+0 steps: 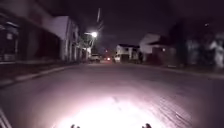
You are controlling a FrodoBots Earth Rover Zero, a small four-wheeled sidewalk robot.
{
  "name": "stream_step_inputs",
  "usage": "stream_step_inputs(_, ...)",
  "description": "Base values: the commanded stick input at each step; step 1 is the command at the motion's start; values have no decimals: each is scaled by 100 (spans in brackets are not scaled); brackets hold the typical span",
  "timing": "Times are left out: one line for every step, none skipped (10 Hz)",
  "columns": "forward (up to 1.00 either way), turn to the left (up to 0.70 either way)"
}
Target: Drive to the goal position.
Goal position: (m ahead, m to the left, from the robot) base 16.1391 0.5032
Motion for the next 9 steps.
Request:
stream_step_inputs(70, 0)
stream_step_inputs(70, 0)
stream_step_inputs(70, 0)
stream_step_inputs(70, 0)
stream_step_inputs(70, 0)
stream_step_inputs(70, 0)
stream_step_inputs(70, 0)
stream_step_inputs(70, 0)
stream_step_inputs(70, 0)
